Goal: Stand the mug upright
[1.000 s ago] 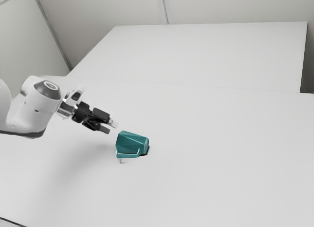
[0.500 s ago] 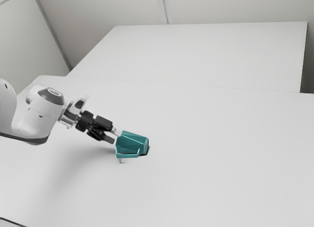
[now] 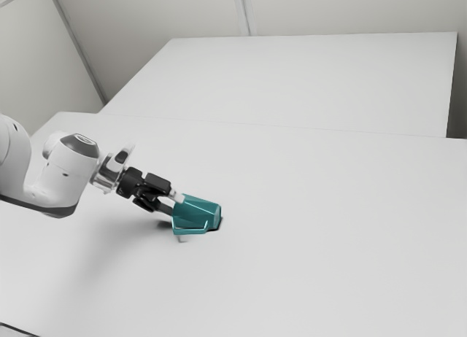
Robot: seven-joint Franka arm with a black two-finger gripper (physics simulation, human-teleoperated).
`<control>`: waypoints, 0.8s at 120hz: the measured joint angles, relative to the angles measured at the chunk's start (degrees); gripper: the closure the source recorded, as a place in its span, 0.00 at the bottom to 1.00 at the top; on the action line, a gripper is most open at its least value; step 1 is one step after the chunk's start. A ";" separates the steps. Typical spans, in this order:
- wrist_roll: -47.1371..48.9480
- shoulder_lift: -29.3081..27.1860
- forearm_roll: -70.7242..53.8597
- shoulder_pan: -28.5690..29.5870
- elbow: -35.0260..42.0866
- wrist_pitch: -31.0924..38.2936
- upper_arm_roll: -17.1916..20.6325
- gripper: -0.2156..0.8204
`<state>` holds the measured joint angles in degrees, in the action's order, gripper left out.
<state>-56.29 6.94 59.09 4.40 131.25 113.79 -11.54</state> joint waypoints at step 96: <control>-0.77 0.68 2.77 -0.10 -0.19 1.34 1.69 0.67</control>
<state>-57.06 7.62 61.86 4.30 131.06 115.13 -9.86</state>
